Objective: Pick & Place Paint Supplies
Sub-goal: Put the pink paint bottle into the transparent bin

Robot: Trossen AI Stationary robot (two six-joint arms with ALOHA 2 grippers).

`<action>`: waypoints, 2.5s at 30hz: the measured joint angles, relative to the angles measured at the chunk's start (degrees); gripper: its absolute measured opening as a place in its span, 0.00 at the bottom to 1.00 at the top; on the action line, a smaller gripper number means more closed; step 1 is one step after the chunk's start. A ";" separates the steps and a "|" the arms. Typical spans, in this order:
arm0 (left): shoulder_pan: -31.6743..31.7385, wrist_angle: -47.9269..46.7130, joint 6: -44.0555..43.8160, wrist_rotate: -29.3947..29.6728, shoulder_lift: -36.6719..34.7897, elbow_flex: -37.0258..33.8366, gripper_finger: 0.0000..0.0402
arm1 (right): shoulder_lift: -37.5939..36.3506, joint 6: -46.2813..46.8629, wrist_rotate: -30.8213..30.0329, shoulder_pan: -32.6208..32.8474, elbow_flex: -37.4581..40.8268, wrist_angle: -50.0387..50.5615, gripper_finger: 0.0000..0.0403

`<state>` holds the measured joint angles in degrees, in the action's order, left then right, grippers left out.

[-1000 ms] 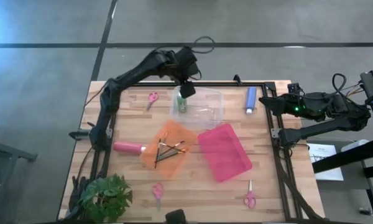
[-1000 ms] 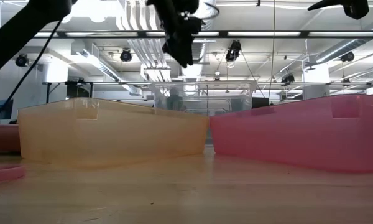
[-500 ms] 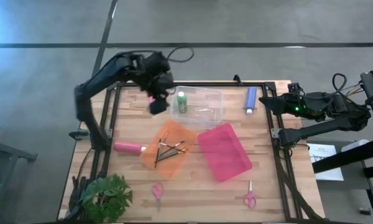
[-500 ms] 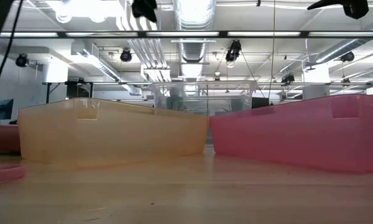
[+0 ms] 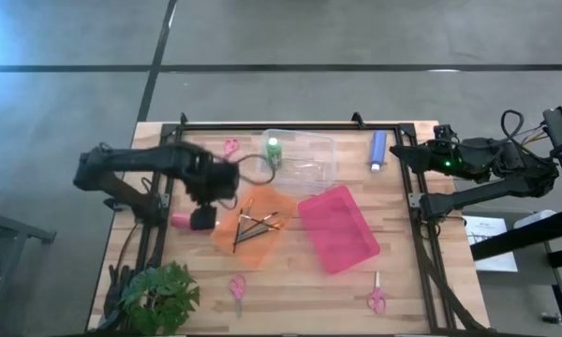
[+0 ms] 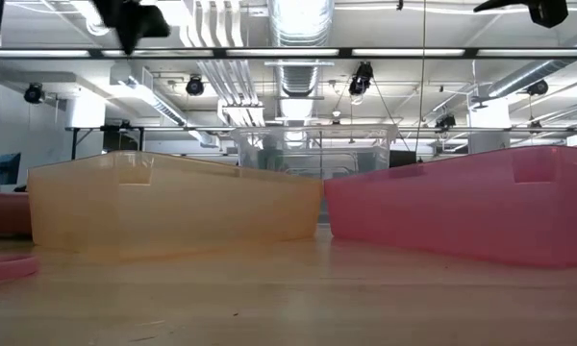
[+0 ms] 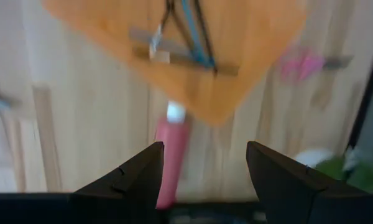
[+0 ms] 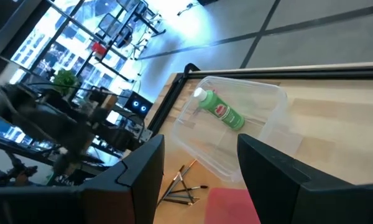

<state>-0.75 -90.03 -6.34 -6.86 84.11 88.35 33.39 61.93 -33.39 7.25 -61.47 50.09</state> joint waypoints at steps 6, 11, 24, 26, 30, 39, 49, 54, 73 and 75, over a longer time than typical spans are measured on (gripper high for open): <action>-6.51 1.63 0.70 3.71 -4.75 -14.66 0.60 | 0.09 -0.34 0.00 0.00 0.00 -1.56 0.49; -8.55 7.05 1.80 5.60 -7.47 -23.77 0.60 | 0.09 -0.65 -0.02 0.00 0.00 -1.64 0.49; -8.31 21.27 1.02 6.48 -13.14 -43.20 0.60 | 0.09 1.85 -0.06 0.00 0.00 -1.59 0.49; -8.13 21.70 0.31 8.20 -14.05 -42.81 0.60 | 0.24 2.08 -0.07 0.00 0.00 -1.56 0.49; -7.92 21.47 0.34 7.43 -15.18 -42.84 0.60 | 0.56 2.20 -0.59 0.00 0.02 -1.57 0.49; -7.68 27.10 -6.61 4.63 -13.12 -44.15 0.60 | 2.05 2.12 -1.20 0.00 0.02 -2.79 0.49; -7.46 30.16 -6.48 6.18 -7.68 -45.16 0.60 | 2.87 1.27 -1.20 0.00 0.02 -2.87 0.49; -6.94 31.11 -7.65 6.93 -4.22 -46.18 0.60 | 2.20 1.42 -1.16 0.00 0.03 -2.83 0.49; 10.45 33.76 -13.19 7.28 -3.05 -46.45 0.60 | 1.86 1.53 -1.13 0.00 0.02 -2.82 0.49; 11.47 34.60 -13.19 7.30 -3.05 -46.49 0.60 | 1.86 1.53 -1.13 0.00 0.02 -2.82 0.49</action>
<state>10.72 -55.42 -19.53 0.44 81.06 41.87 35.24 63.46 -34.52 7.25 -61.45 47.27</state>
